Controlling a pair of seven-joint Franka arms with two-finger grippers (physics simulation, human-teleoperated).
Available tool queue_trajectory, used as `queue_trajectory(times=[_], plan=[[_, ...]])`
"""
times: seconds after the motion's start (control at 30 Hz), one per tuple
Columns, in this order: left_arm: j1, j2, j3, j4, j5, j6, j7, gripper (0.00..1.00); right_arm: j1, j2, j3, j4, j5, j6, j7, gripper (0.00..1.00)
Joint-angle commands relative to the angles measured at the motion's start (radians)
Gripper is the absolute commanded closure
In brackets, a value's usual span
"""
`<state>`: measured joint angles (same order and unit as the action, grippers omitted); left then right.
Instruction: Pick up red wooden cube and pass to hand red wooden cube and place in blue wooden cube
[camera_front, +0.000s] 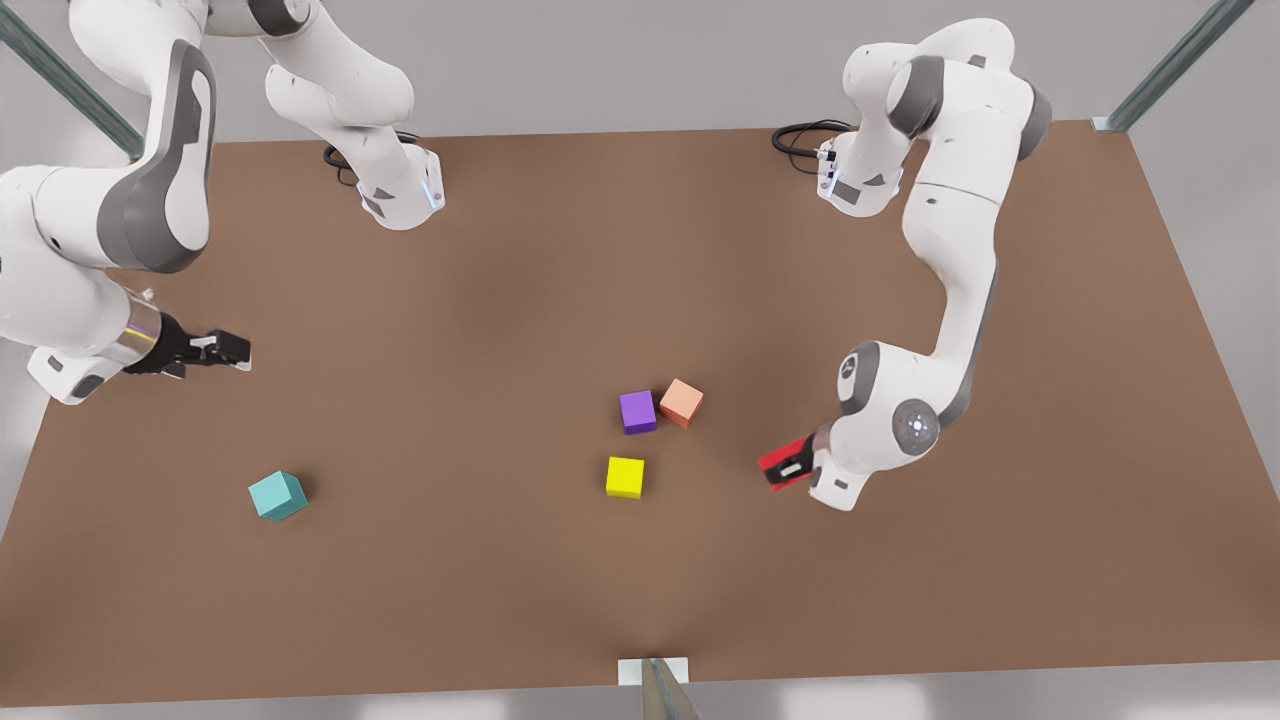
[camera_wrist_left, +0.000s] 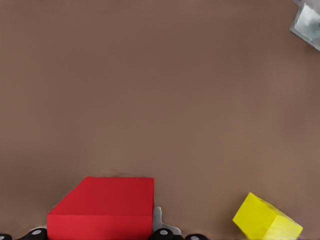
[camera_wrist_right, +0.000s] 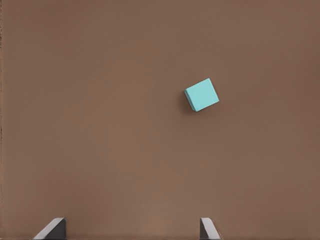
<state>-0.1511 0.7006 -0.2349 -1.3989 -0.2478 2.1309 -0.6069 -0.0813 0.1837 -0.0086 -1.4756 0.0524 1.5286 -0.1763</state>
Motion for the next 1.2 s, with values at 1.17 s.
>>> queue_trajectory(times=[1.17], plan=[[-0.025,0.244,-0.377,0.213,-0.867,0.225,1.406,0.31,0.199,0.246,0.010,-0.345,1.492,0.357,-2.046,0.00]])
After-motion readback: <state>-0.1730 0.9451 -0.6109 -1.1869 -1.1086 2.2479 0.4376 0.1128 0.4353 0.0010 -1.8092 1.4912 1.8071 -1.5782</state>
